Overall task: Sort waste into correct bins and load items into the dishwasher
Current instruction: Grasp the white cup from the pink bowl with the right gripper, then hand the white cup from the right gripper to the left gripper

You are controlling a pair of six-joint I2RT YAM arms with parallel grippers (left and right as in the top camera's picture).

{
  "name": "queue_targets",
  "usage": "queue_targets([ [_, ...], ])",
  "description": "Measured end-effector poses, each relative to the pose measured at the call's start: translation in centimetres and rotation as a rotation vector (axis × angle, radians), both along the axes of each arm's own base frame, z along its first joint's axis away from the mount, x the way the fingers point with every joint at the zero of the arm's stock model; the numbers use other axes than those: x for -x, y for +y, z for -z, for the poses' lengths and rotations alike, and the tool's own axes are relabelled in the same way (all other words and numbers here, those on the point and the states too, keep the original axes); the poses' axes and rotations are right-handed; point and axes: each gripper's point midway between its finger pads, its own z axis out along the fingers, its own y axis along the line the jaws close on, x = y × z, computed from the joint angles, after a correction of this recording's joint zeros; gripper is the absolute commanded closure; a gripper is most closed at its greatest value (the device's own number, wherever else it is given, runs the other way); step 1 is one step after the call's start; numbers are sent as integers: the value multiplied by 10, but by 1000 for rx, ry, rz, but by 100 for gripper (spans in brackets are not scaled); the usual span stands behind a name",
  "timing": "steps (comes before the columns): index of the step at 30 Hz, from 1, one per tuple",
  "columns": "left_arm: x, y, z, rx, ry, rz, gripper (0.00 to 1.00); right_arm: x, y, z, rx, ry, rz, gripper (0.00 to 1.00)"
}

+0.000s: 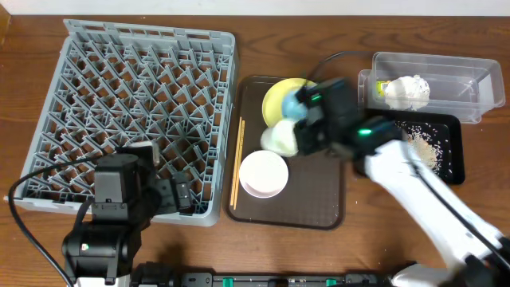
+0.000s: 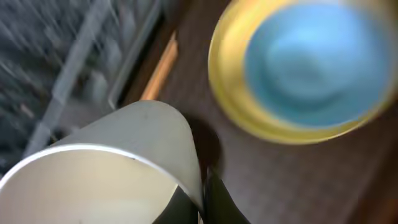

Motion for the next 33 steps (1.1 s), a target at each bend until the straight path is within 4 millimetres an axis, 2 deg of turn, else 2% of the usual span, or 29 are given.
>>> queue_targets([
  [2,-9,-16,-7,84,-33,45,2,-7,-15,-24,-62,-36,33,99],
  [4,-24,-42,-14,220,-52,114,2,-5,-16,-36,-158,-15,13,99],
  [5,-27,-50,-15,262,-48,140,2,-2,-9,-38,-216,12,-23,99],
  [9,-52,-104,-34,552,-65,364,2,11,20,-52,-399,68,-168,99],
  [14,-62,-144,-57,838,-81,634,2,26,45,-81,-593,73,-349,99],
  [17,-60,-154,-65,957,-69,746,2,32,53,-93,-684,83,-438,99],
  [21,-51,-158,-77,1046,-66,845,3,36,57,-96,-738,117,-480,99],
  [24,-46,-160,-82,1074,-56,874,3,38,58,-99,-755,125,-491,99],
  [29,-36,-174,-90,1094,-43,952,3,39,59,-101,-765,128,-499,99],
  [33,-37,-181,-97,1091,-52,973,4,39,59,-102,-768,126,-503,99],
])
